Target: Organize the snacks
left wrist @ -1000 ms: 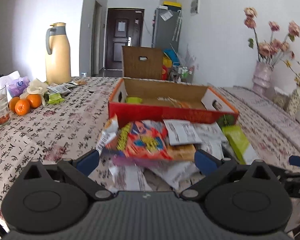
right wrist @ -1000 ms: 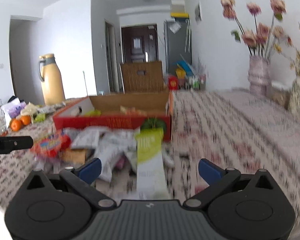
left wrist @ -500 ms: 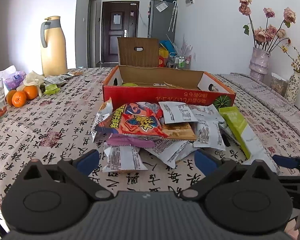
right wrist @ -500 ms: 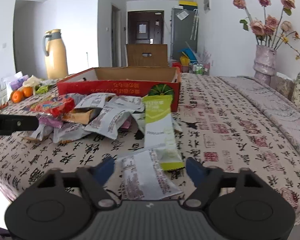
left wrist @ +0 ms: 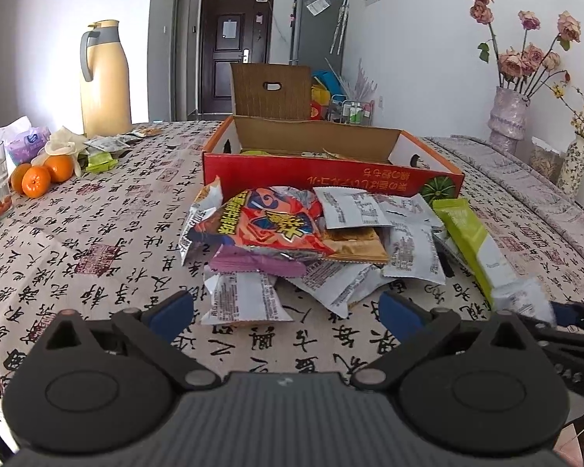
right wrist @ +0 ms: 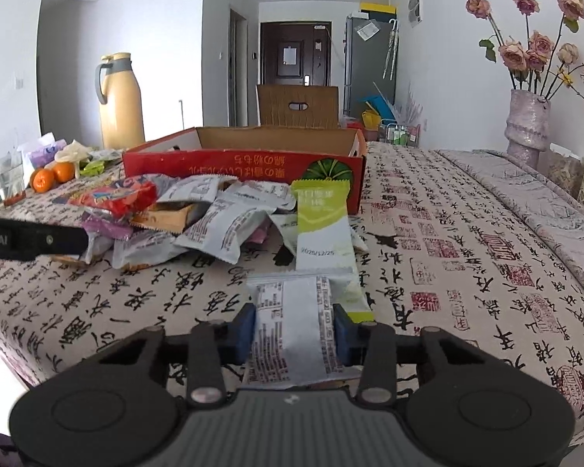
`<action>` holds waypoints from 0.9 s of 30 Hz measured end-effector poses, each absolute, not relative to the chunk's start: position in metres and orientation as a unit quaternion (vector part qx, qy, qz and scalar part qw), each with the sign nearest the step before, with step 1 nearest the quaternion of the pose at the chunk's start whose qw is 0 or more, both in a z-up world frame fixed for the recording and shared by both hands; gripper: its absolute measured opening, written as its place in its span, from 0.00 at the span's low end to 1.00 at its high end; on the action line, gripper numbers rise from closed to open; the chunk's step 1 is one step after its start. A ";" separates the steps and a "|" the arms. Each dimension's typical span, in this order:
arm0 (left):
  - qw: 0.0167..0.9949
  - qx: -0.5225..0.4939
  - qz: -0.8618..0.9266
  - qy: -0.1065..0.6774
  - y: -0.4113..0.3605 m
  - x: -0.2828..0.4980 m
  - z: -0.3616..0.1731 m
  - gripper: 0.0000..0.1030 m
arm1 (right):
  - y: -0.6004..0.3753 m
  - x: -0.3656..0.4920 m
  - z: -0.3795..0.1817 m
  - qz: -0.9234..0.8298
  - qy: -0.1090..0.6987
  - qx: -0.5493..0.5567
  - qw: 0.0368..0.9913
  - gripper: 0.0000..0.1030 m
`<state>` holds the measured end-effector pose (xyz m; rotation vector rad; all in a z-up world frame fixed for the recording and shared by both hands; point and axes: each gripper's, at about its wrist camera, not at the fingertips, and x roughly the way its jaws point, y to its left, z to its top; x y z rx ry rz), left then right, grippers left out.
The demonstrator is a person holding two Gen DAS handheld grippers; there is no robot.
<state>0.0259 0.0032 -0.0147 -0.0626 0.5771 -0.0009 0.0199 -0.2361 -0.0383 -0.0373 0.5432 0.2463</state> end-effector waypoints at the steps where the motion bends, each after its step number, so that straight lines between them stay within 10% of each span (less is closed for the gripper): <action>1: 0.958 -0.031 0.003 0.286 0.005 0.028 -0.015 1.00 | -0.238 0.019 -0.036 0.122 0.263 -0.015 0.957 0.38; 27: 0.928 -0.027 0.071 0.365 0.022 0.094 -0.040 0.72 | -0.252 0.045 -0.034 0.104 0.255 0.025 0.961 0.38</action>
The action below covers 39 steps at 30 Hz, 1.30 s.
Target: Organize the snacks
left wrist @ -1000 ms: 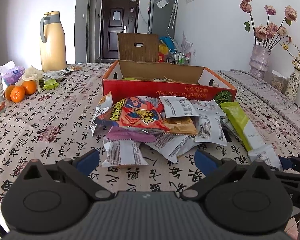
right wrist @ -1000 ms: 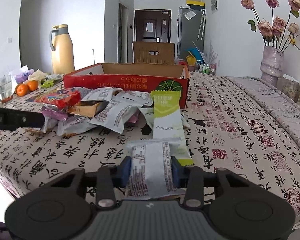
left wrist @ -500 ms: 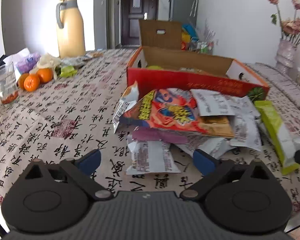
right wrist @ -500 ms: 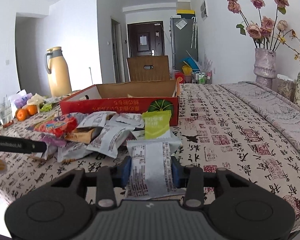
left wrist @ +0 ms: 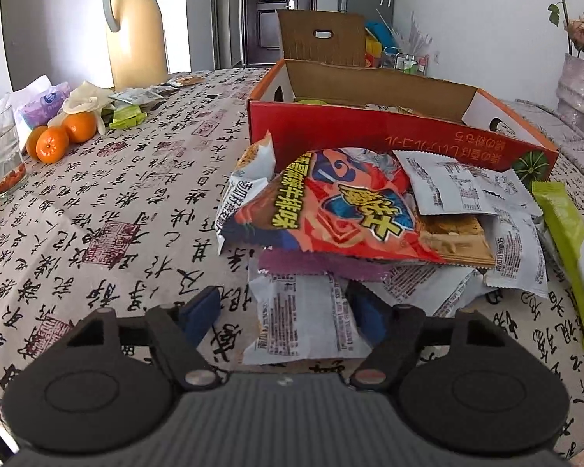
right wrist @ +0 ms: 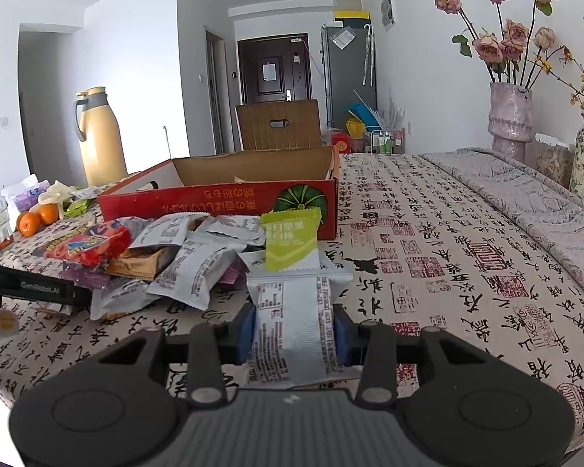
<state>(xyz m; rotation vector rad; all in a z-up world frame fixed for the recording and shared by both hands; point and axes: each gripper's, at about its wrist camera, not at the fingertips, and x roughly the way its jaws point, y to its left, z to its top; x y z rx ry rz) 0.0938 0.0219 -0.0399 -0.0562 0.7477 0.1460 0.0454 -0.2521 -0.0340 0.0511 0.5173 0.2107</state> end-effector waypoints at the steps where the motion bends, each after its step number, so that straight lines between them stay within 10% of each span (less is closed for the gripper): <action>1: 0.928 -0.027 0.070 0.364 0.022 0.093 -0.040 0.69 | -0.252 0.046 -0.034 0.104 0.256 0.025 0.961 0.38; 8: 0.933 -0.023 0.056 0.356 0.019 0.085 -0.037 0.44 | -0.250 0.044 -0.035 0.108 0.257 0.025 0.960 0.38; 39: 0.966 -0.028 0.006 0.255 0.010 0.029 0.019 0.42 | -0.243 0.029 -0.003 0.126 0.198 0.025 0.972 0.38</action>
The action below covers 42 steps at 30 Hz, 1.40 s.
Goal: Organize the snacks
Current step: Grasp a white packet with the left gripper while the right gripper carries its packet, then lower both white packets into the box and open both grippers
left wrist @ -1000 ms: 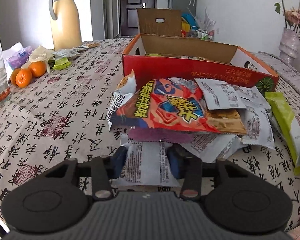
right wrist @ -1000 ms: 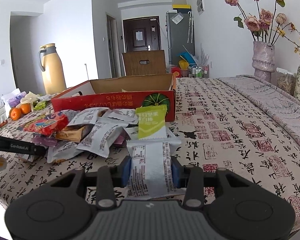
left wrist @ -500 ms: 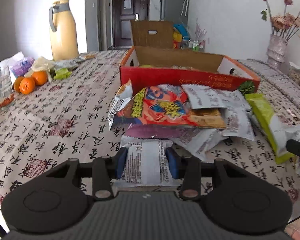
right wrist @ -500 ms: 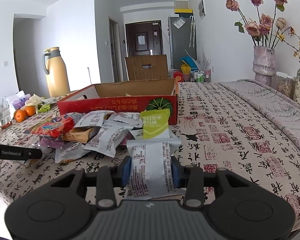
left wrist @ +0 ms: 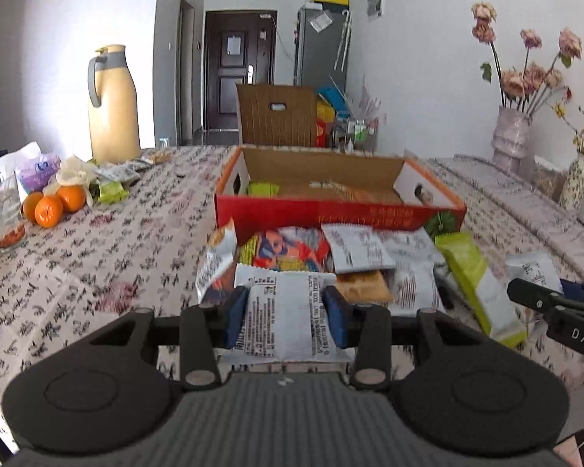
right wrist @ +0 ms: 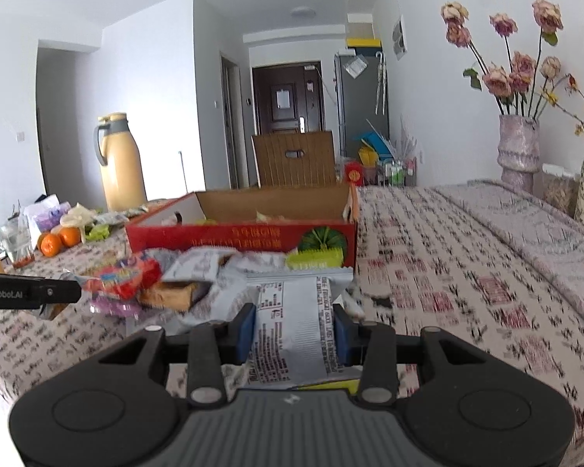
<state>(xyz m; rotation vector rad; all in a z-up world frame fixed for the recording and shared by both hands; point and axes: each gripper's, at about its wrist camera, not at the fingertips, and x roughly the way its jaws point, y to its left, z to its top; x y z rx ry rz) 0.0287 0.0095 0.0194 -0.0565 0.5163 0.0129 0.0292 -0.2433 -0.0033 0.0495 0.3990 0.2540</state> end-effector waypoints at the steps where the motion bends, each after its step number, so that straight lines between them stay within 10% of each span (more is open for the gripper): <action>1: 0.967 -0.029 0.007 0.251 0.010 0.031 0.023 0.42 | -0.242 0.032 -0.001 0.127 0.193 0.024 0.973 0.38; 24: 0.979 -0.010 0.018 0.202 -0.001 0.154 0.101 0.42 | -0.221 0.160 0.061 0.138 0.129 0.028 0.982 0.38; 42: 0.948 0.039 0.029 0.314 -0.016 0.278 0.068 0.42 | -0.209 0.291 0.026 0.135 0.266 0.006 0.954 0.38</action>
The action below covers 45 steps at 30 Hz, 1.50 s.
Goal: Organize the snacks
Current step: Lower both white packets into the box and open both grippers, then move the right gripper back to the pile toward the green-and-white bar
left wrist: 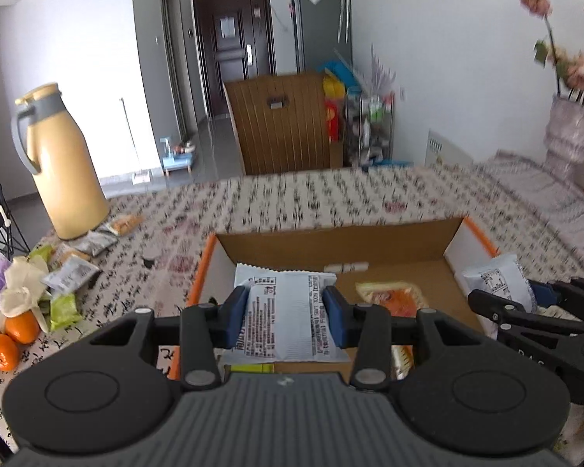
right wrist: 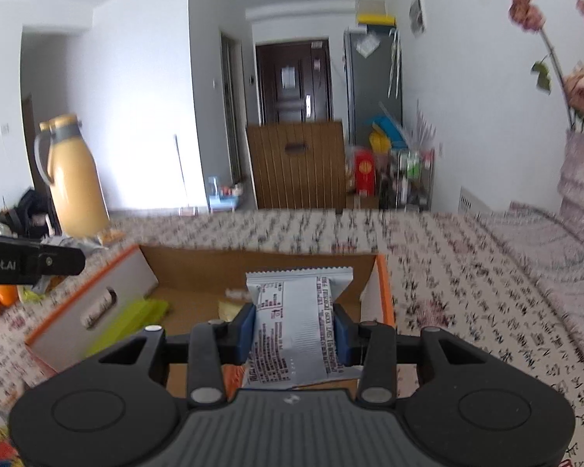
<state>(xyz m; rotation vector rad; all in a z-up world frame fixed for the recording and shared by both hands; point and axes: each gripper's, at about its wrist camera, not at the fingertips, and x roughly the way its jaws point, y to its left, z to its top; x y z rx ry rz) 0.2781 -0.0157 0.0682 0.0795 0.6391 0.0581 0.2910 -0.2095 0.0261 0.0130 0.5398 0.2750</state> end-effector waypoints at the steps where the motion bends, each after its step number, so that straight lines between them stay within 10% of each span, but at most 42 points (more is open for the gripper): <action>1: 0.946 0.046 0.032 0.320 -0.016 0.282 0.063 0.42 | -0.208 0.295 0.021 0.136 0.275 0.001 0.952 0.38; 11: 0.930 0.058 0.031 0.361 -0.013 0.298 0.034 0.43 | -0.204 0.306 0.001 0.147 0.311 -0.013 0.939 0.39; 13: 0.931 0.057 0.033 0.360 -0.012 0.298 0.034 0.56 | -0.205 0.307 0.000 0.147 0.312 -0.009 0.939 0.42; 19: 0.942 0.062 0.047 0.325 -0.011 0.283 0.044 1.00 | -0.212 0.299 0.007 0.149 0.294 0.005 0.944 0.94; 45: 0.965 0.029 0.025 0.260 -0.008 0.194 0.063 1.00 | -0.234 0.212 0.032 0.138 0.230 0.033 0.963 1.00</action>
